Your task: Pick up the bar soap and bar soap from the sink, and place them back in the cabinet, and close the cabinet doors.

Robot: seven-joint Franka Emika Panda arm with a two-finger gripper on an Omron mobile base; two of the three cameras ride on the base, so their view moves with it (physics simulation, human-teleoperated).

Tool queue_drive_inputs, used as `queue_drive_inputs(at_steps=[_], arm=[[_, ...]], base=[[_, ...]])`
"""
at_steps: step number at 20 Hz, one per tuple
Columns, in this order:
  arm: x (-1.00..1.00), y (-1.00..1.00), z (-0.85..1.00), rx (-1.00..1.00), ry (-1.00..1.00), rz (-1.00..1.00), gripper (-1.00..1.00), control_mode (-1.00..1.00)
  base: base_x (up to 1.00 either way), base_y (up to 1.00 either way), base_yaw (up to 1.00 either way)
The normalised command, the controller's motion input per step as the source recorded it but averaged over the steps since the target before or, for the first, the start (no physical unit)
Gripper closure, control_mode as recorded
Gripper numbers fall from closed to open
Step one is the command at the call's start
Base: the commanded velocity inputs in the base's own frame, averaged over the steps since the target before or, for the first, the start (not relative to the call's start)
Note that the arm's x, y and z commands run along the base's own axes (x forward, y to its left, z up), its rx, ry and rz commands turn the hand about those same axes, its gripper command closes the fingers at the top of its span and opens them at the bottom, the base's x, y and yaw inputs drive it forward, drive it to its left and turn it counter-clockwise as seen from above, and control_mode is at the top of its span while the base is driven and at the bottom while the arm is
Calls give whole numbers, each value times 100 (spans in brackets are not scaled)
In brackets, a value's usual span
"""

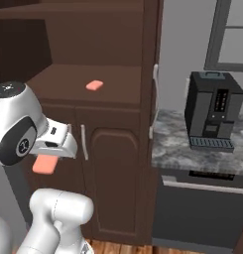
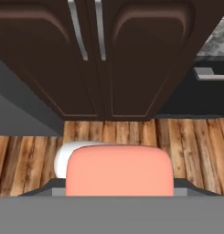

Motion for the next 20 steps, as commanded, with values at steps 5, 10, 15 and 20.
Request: queue_drive_inputs(at_steps=[5,10,15,20], arm=[[0,0,0,0,0,0,100,100],[0,0,0,0,0,0,100,100],[0,0,0,0,0,0,100,100],[0,0,0,0,0,0,100,100]], base=[[41,25,-11],[42,26,0],[46,31,-1],[46,31,-2]])
